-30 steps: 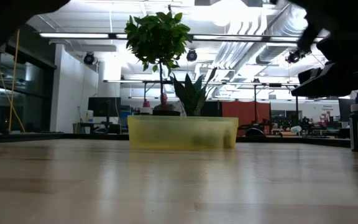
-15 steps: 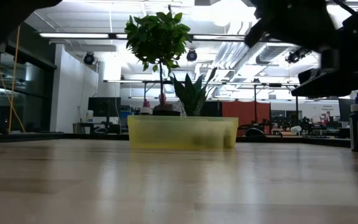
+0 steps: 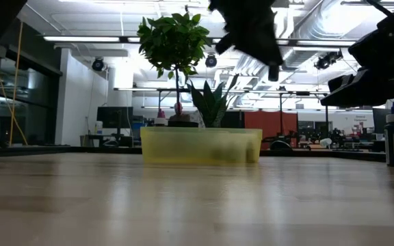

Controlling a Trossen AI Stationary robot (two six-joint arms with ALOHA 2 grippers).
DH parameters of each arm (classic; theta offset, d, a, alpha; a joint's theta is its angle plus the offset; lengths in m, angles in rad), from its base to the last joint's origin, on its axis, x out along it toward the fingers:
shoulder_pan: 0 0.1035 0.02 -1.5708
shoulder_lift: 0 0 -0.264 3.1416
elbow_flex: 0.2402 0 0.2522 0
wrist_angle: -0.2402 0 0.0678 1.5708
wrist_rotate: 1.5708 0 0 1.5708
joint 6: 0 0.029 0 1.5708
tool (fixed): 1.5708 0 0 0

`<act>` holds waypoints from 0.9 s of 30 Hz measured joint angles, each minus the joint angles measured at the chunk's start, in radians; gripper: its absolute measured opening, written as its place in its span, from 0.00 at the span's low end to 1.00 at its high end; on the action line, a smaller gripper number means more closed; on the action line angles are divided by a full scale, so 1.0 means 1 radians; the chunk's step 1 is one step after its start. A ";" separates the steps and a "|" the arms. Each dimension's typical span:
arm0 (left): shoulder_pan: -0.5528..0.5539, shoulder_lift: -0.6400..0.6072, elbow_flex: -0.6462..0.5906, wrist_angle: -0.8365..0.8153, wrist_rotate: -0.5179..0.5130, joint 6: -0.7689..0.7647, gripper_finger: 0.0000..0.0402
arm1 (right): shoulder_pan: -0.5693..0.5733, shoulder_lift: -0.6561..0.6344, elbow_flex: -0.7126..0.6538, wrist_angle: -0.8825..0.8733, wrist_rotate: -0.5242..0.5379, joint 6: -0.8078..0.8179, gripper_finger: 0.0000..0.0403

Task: Pick & Place food coloring
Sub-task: Put the small green food coloring bottle into the yellow bin

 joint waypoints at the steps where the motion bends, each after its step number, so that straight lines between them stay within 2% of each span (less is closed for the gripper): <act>1: 0.010 -0.038 -0.073 0.054 0.000 0.006 0.09 | 0.000 0.000 0.000 0.000 0.000 0.000 0.00; 6: 0.066 -0.201 -0.371 0.259 0.014 0.005 0.09 | 0.000 0.000 0.000 -0.001 0.000 0.000 0.00; 10: 0.121 -0.269 -0.510 0.325 0.013 -0.001 0.09 | 0.000 0.000 0.000 -0.001 0.000 0.000 0.00; 15: 0.195 -0.316 -0.600 0.404 0.013 -0.050 0.09 | 0.000 0.003 0.000 0.002 0.001 0.000 0.00; 23: 0.307 -0.316 -0.685 0.481 0.013 -0.079 0.09 | 0.000 0.006 0.000 0.002 0.001 0.000 0.00; 27: 0.346 -0.316 -0.743 0.573 0.033 -0.083 0.09 | 0.000 0.006 0.000 0.003 0.001 0.000 0.00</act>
